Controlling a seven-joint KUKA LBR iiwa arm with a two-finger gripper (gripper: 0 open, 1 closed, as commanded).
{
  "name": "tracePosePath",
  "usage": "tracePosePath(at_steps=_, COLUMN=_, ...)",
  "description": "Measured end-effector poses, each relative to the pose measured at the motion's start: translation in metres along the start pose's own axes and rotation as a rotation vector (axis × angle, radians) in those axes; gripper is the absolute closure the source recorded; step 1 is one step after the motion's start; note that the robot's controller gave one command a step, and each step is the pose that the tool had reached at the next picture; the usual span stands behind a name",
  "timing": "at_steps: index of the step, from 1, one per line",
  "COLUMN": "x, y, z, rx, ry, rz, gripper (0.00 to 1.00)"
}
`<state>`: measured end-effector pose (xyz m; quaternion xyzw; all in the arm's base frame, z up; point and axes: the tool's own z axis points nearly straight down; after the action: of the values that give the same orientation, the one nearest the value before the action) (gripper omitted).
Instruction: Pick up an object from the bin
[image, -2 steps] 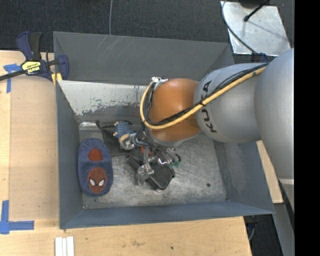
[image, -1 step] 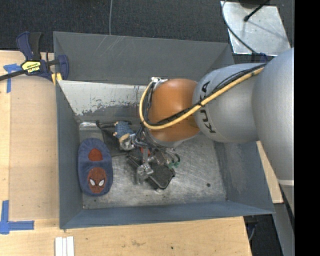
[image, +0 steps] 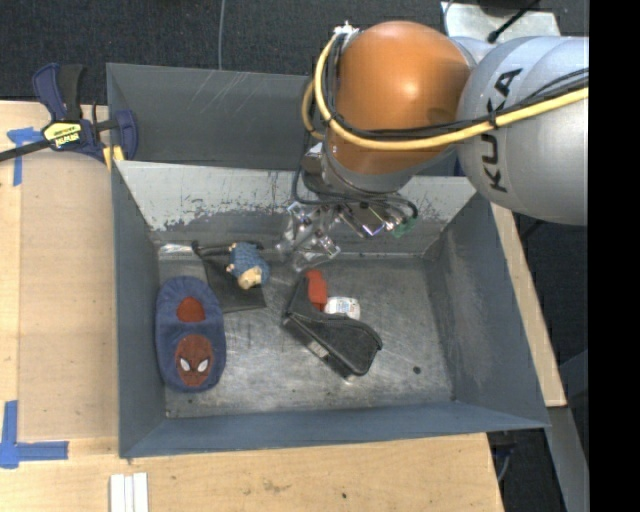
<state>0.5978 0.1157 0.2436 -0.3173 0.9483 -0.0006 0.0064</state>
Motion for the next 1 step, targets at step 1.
tracePosePath(at_steps=1, x=-0.0416, y=0.0732, z=0.0664, rx=-0.010, ry=0.011, rz=-0.072, gripper=1.00)
